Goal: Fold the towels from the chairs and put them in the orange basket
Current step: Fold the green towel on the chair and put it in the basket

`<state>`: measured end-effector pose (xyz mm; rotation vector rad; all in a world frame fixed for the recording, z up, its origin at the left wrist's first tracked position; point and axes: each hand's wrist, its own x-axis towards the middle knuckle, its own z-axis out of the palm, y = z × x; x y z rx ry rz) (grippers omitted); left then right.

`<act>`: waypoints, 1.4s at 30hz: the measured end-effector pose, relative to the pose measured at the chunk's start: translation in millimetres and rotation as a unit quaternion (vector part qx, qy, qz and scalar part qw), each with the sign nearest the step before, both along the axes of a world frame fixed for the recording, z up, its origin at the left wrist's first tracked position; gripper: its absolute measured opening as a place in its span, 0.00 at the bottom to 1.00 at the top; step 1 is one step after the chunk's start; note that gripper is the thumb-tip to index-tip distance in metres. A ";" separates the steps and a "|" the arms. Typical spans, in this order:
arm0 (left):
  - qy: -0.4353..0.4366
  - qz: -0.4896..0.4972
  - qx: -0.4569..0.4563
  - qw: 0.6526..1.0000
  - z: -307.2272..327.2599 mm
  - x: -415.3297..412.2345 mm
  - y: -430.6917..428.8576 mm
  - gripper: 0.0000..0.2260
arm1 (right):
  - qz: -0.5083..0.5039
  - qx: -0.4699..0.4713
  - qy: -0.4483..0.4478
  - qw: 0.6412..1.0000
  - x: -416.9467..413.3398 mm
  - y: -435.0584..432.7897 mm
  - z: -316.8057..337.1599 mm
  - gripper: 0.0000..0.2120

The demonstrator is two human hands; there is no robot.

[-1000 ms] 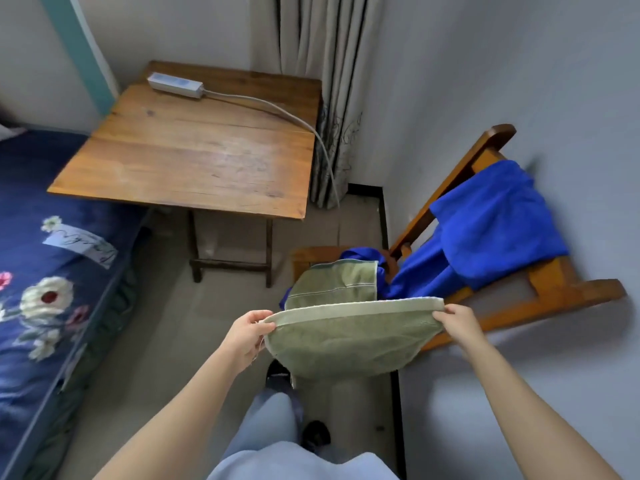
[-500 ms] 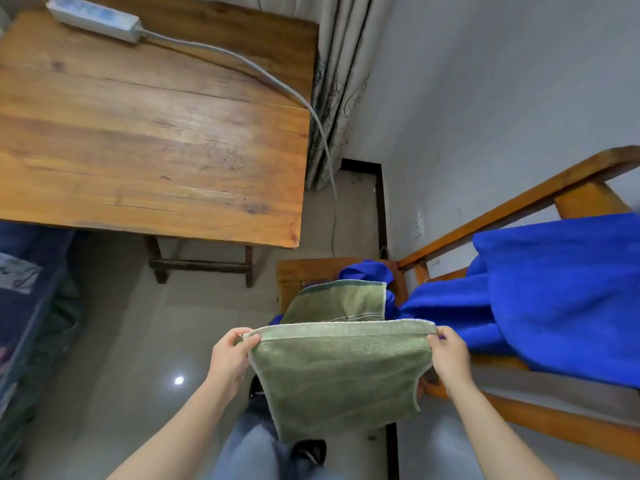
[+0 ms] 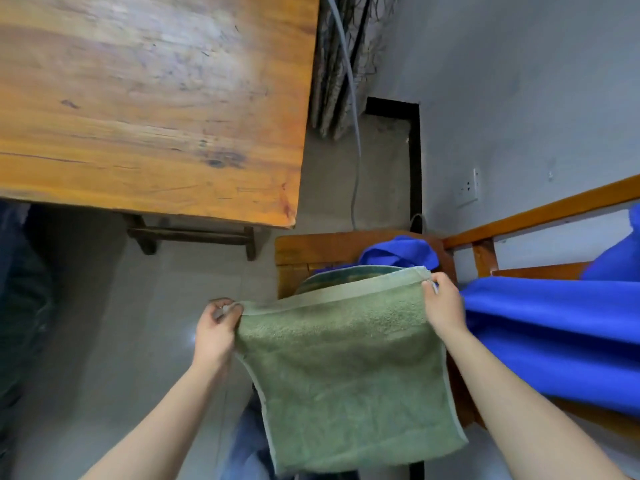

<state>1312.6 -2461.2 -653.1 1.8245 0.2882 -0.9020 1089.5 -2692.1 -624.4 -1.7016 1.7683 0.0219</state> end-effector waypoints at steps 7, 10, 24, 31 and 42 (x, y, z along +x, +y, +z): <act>0.017 -0.054 0.107 0.993 -28.9 -27.9 -25.9 0.09 | -0.055 -0.006 0.085 0.995 0.4 -15.2 -38.2 0.12; -0.008 -0.116 0.101 0.988 -16.7 -49.3 -34.9 0.10 | -0.051 0.025 0.068 0.996 -0.1 -18.1 -39.5 0.14; -0.367 -0.447 0.019 0.815 -5.3 -137.8 5.7 0.07 | -0.026 0.015 -0.006 1.000 -16.4 6.2 -27.6 0.05; -0.350 -0.404 -0.092 0.840 25.1 -107.6 3.4 0.04 | -0.081 0.015 0.013 0.997 -29.2 10.3 -24.9 0.08; -0.034 -0.069 -0.038 0.996 22.7 -46.1 -60.0 0.04 | -0.050 0.027 0.029 0.998 -34.2 11.0 -28.4 0.06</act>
